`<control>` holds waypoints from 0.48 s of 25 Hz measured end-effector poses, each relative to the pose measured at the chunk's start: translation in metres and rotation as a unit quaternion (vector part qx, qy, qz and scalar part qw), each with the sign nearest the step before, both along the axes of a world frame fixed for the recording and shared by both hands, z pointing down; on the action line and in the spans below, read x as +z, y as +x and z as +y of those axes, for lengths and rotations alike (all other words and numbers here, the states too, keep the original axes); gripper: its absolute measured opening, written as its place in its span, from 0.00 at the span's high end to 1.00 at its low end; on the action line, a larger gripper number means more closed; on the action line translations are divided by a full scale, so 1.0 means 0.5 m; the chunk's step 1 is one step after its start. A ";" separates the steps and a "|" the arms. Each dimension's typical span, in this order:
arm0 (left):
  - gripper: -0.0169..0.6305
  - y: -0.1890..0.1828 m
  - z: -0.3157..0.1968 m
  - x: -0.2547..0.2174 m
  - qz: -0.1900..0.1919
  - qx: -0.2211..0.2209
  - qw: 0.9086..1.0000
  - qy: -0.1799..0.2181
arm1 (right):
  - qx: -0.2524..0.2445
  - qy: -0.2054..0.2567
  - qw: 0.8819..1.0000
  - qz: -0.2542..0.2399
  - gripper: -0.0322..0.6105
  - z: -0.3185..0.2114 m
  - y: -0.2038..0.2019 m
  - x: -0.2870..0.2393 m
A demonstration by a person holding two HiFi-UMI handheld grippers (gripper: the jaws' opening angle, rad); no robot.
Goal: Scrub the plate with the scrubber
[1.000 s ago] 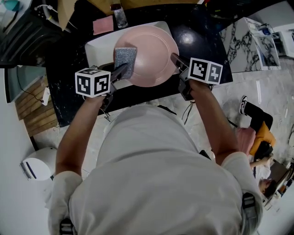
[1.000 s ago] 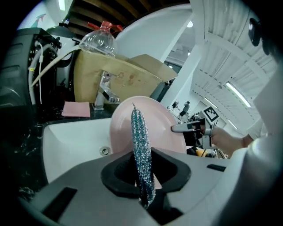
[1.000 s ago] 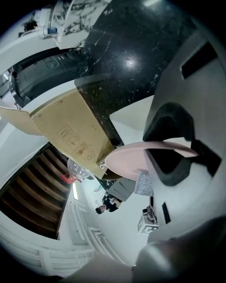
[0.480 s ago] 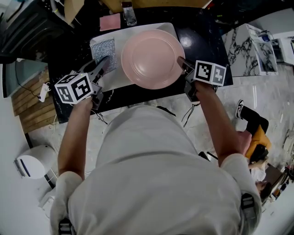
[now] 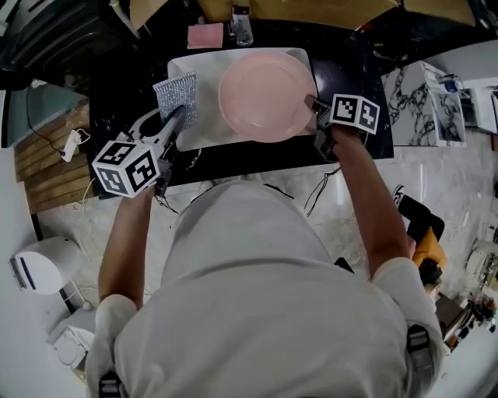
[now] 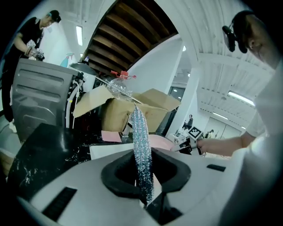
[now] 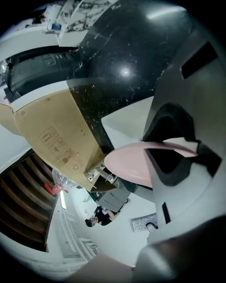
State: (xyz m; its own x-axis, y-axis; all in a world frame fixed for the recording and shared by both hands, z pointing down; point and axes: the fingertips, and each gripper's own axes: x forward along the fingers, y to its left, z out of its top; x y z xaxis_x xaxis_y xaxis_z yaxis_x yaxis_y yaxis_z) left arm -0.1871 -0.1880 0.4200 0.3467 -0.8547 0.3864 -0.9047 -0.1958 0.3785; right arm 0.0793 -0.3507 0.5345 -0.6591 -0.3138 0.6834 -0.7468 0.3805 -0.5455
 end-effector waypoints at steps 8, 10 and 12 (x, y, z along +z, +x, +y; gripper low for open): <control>0.87 0.014 0.052 0.001 -0.010 -0.002 1.000 0.004 | -0.011 -0.028 0.999 0.039 0.91 -0.034 -0.051 0.080; 0.87 0.012 0.062 0.006 -0.013 -0.003 1.000 0.002 | -0.015 -0.034 0.998 0.049 0.91 -0.037 -0.068 0.100; 0.87 0.009 0.071 0.010 -0.015 -0.007 1.000 0.001 | -0.020 -0.041 0.997 0.057 0.91 -0.041 -0.084 0.120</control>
State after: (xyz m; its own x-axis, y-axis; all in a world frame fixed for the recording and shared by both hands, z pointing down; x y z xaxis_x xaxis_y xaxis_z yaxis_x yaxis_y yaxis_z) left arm -0.1825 -0.1526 0.4249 0.3238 -0.8601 0.3943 -0.9180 -0.1847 0.3511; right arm 0.0373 -0.3711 0.5947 -0.5864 -0.2295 0.7768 -0.7911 0.3685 -0.4883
